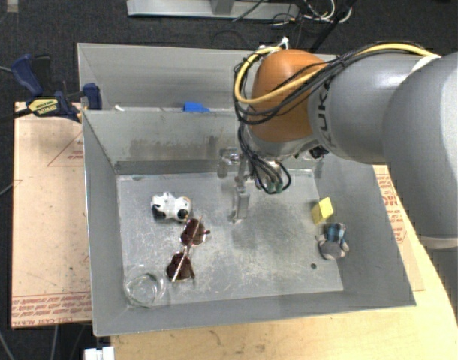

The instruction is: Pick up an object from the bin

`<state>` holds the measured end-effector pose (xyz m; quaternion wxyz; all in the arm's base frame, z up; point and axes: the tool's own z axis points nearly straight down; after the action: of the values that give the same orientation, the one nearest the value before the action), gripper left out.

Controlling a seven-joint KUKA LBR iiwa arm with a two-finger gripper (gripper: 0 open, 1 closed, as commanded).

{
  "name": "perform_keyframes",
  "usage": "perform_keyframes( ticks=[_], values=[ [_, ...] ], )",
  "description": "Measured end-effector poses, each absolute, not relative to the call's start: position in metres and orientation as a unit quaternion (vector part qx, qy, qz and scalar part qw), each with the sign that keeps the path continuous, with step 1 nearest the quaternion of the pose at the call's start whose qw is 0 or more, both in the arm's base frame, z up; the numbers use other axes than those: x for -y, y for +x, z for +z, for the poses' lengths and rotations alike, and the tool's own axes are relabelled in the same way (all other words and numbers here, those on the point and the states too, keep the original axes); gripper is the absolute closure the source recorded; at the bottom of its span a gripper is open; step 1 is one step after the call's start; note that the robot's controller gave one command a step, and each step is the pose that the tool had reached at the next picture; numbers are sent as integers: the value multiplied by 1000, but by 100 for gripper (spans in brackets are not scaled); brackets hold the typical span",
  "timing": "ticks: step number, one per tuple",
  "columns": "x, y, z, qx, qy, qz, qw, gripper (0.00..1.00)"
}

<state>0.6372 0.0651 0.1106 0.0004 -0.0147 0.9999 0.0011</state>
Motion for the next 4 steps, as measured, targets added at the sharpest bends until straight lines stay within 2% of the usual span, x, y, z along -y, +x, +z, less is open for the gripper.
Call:
perform_keyframes(
  ticks=[1, 2, 3, 4],
  values=[
    [-103, 634, 111, -1000, -10, 0, 2, 0],
    [-134, 593, 72, -994, -108, 1, 1, 0],
    [-174, 638, 72, -1000, -5, 1, 2, 100],
    [-174, 639, 72, -1000, -5, 1, 2, 100]
  ],
)
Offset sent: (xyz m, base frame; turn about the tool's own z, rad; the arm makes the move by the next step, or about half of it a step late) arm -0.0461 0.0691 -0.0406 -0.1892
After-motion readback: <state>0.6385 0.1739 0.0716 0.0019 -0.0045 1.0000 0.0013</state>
